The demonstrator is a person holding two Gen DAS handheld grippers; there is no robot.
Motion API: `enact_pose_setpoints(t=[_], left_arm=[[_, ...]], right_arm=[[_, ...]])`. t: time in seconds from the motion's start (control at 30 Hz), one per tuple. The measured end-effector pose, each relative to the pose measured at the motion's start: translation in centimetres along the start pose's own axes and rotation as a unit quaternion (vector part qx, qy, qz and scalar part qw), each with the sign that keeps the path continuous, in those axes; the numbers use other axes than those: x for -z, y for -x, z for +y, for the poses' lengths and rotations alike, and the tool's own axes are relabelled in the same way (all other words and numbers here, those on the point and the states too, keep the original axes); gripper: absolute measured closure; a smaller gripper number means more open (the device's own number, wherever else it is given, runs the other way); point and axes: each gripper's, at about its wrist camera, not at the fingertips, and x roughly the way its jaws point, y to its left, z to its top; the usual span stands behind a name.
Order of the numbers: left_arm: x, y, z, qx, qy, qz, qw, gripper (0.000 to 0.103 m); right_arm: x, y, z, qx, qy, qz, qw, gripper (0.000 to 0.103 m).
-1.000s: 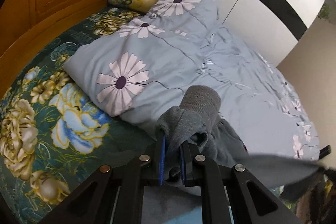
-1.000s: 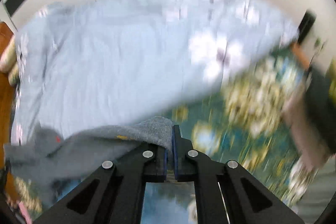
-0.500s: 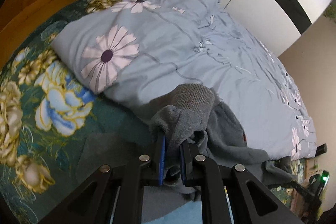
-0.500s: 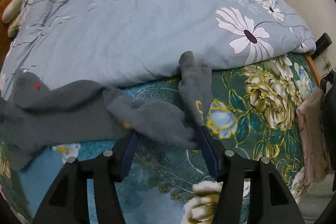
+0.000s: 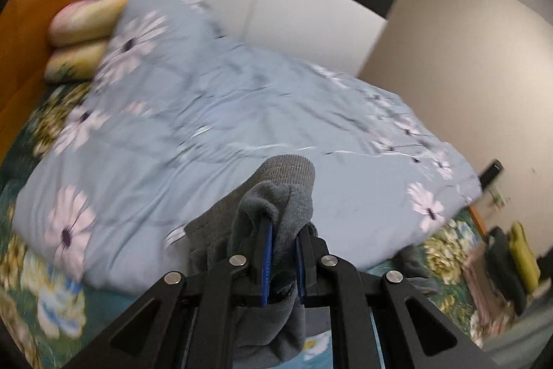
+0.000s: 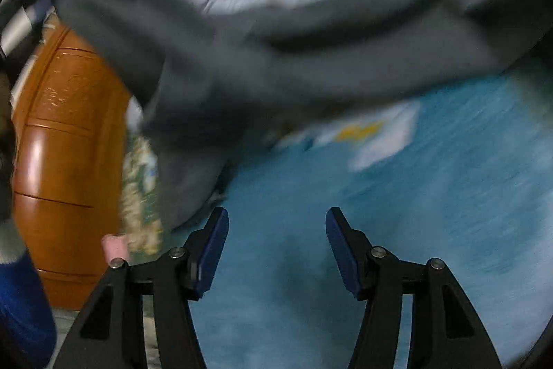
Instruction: Fold clothes
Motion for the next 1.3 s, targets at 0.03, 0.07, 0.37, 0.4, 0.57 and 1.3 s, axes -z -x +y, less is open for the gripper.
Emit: enact_pose_setpoints(t=[0.03, 0.07, 0.37, 0.4, 0.57, 1.3], left_arm=[[-0.4, -0.1, -0.5, 0.009, -0.003, 0.002, 1.0000, 0.091], [-0.9, -0.2, -1.1, 0.018, -0.007, 0.004, 0.9998, 0.091], [-3.2, 1.6, -8.0, 0.117, -0.063, 0.001, 0.9912, 0.091], [-3.3, 1.9, -9.0, 0.125, -0.071, -0.004, 0.9896, 0.091], [-4.1, 2.4, -13.7, 0.170, -0.082, -0.012, 0.9819, 0.091], [-8.9, 7.7, -28.1, 0.265, -0.078, -0.059, 0.9592, 0.091]], right_arm=[[0.1, -1.1, 0.6, -0.015, -0.001, 0.009, 1.000, 0.041], [0.3, -2.0, 1.3, -0.027, 0.001, 0.015, 1.000, 0.039], [-0.2, -0.2, 2.9, -0.044, 0.009, -0.053, 0.998, 0.028], [-0.2, 0.2, 2.3, -0.041, 0.001, -0.061, 0.997, 0.028], [0.2, 2.4, -0.1, -0.052, -0.041, -0.095, 0.993, 0.028], [-1.9, 5.4, -1.2, 0.031, -0.057, -0.190, 0.980, 0.028]])
